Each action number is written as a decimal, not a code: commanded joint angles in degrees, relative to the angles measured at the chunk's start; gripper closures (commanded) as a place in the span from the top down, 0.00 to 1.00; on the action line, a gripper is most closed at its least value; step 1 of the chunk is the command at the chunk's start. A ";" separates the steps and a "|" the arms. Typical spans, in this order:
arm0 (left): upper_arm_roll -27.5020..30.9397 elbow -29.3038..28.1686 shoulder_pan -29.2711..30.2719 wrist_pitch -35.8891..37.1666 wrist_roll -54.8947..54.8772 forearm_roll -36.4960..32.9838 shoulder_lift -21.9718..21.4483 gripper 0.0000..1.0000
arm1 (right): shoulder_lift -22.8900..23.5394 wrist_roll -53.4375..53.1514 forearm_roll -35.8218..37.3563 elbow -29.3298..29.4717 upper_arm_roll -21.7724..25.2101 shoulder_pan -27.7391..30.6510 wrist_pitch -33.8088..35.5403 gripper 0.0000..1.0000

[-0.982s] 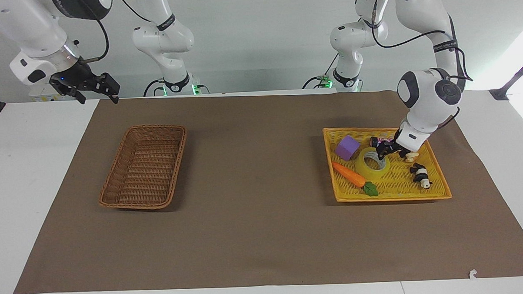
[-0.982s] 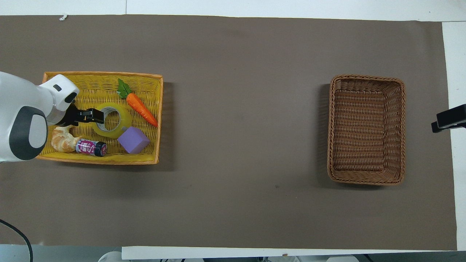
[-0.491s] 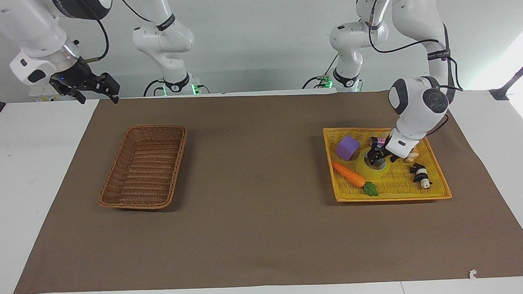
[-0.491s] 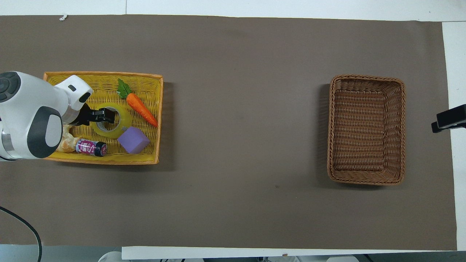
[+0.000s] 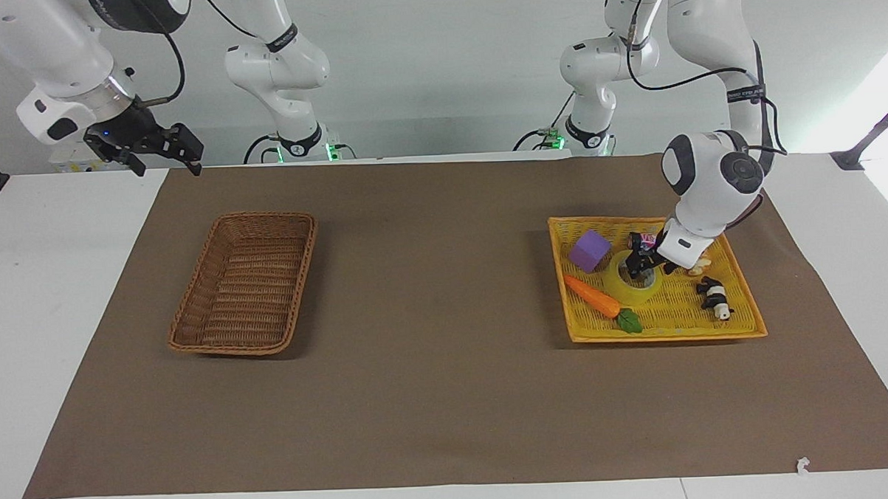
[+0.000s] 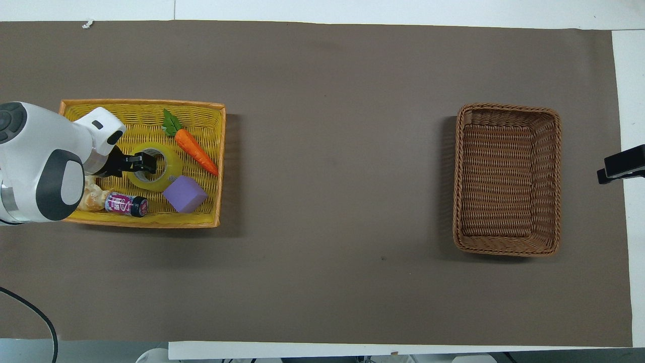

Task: Move tape to another basket
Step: 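Lower the left gripper and grasp the rim of the tape roll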

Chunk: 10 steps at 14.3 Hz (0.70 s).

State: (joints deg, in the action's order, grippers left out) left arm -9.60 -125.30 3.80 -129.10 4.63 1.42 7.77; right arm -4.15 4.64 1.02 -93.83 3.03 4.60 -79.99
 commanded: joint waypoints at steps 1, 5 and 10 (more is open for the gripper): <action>0.11 -2.15 1.20 -1.41 0.29 0.52 -1.09 0.81 | -1.30 0.72 -0.06 -1.27 -0.04 -0.03 0.27 1.00; 0.11 -2.58 1.30 -1.41 0.55 0.60 -1.00 0.69 | -1.30 0.72 -0.06 -1.27 -0.04 -0.03 0.27 1.00; 0.02 -2.50 0.86 -1.33 0.73 0.51 -0.65 0.20 | -1.30 0.81 -0.06 -1.27 -0.04 -0.03 0.27 1.00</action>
State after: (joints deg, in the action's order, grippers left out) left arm -9.66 -126.45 4.90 -129.11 4.79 1.47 7.77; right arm -4.15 4.64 1.02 -93.84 3.03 4.60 -79.99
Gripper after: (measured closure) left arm 0.537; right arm 0.000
